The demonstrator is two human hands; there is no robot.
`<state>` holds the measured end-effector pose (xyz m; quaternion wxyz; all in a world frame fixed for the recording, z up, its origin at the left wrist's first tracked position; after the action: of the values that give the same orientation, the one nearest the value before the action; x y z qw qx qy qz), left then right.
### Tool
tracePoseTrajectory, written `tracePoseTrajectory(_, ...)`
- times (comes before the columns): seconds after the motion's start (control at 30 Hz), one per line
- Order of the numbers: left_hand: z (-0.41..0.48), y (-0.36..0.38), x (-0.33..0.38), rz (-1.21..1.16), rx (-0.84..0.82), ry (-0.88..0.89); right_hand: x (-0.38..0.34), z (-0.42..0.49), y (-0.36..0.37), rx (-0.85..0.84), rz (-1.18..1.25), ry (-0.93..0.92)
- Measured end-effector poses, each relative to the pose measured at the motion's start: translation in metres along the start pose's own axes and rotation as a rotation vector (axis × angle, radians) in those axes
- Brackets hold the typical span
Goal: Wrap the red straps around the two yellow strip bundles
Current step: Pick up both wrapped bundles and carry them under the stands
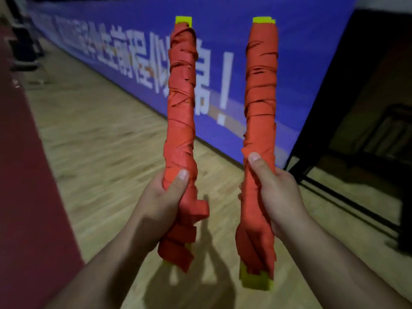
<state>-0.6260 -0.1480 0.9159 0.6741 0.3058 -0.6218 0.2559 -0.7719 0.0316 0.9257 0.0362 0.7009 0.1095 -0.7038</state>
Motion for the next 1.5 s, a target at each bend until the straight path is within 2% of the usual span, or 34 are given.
tracePoseTrajectory(0.13,0.045,0.077,0.021,-0.033,-0.149,0.042,-0.032,0.034,-0.075,0.192,0.04,-0.054)
tracePoseTrajectory(0.33,0.081,0.212,0.026,0.023,-0.347,0.087,-0.04,0.067,-0.186,0.465,0.07,-0.09)
tracePoseTrajectory(0.5,0.083,0.327,0.032,0.029,-0.431,0.142,-0.039,0.102,-0.282,0.582,0.051,-0.08)
tracePoseTrajectory(0.73,0.05,0.518,0.056,-0.059,-0.516,0.153,-0.064,0.171,-0.444,0.64,0.05,-0.161)
tracePoseTrajectory(0.93,0.046,0.644,0.062,-0.023,-0.558,0.207,-0.076,0.23,-0.542,0.635,-0.008,-0.174)
tracePoseTrajectory(1.23,0.103,0.823,0.06,-0.065,-0.595,0.25,-0.101,0.366,-0.641,0.69,-0.034,-0.258)
tracePoseTrajectory(1.5,0.197,0.976,0.053,-0.159,-0.651,0.161,-0.11,0.503,-0.707,0.728,-0.112,-0.259)
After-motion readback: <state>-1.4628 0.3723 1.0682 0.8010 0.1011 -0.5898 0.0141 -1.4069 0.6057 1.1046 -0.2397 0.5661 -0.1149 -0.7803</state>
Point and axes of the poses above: each hand's wrist, its own z-axis towards the middle knuckle, its own y-axis out of the palm, x = y × z, the point moved 10 cm from there along z, towards the middle knuckle, and after that the axes turned 7 degrees about x, right-handed, at the moved point
